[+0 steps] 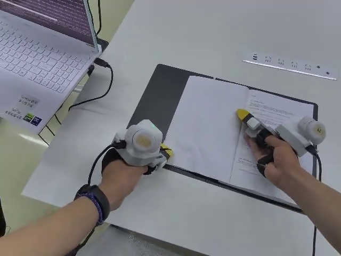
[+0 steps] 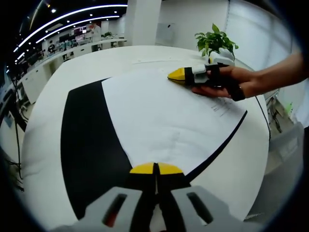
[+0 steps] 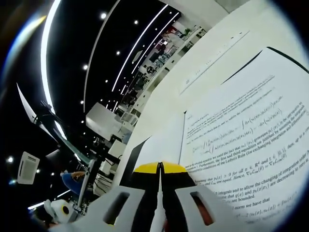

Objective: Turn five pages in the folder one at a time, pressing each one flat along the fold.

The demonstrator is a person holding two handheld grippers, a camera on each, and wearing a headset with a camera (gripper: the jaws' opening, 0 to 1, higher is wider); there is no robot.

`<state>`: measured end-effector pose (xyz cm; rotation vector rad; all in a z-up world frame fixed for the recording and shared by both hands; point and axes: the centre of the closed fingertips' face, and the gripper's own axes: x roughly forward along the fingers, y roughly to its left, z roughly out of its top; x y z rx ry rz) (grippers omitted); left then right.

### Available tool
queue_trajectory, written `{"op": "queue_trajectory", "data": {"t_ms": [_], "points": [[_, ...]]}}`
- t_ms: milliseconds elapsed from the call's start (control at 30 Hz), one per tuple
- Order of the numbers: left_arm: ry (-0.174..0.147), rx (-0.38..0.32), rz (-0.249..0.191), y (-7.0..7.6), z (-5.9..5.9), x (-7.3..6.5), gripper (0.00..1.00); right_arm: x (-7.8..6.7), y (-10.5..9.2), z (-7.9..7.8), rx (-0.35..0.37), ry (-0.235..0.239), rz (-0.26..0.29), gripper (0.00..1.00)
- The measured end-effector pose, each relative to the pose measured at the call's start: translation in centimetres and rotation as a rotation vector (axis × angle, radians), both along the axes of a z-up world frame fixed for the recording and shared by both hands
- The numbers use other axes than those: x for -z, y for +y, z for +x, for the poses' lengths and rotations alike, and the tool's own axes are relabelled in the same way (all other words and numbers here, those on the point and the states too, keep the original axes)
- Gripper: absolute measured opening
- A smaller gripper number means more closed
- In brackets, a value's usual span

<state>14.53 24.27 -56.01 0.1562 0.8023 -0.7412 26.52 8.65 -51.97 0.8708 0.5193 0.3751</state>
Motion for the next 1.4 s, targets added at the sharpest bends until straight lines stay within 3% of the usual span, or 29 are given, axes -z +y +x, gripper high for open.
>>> {"op": "queue_trajectory", "data": {"t_ms": [433, 633, 733, 933, 1067, 1400], "points": [[-0.001, 0.001, 0.001, 0.0, -0.1, 0.0, 0.0, -0.3, -0.9, 3.3, 0.101, 0.008, 0.027, 0.0], [0.0, 0.0, 0.001, 0.0, 0.0, -0.1, 0.0, -0.2, -1.0, 4.9, 0.107, 0.015, 0.012, 0.0], [0.002, -0.003, -0.003, 0.0, 0.0, -0.1, 0.0, 0.7, -1.5, 6.3, 0.099, 0.025, -0.007, 0.0], [0.004, -0.007, -0.007, 0.0, 0.0, -0.1, 0.0, 2.1, -2.7, 8.2, 0.122, 0.034, 0.015, 0.0], [0.006, -0.007, -0.009, 0.0, 0.0, -0.1, 0.0, 2.7, -3.1, 8.5, 0.114, 0.03, 0.014, 0.0], [0.003, -0.01, -0.012, 0.0, -0.1, -0.1, 0.0, 3.2, -2.5, 6.6, 0.034, 0.015, 0.007, 0.0]]}}
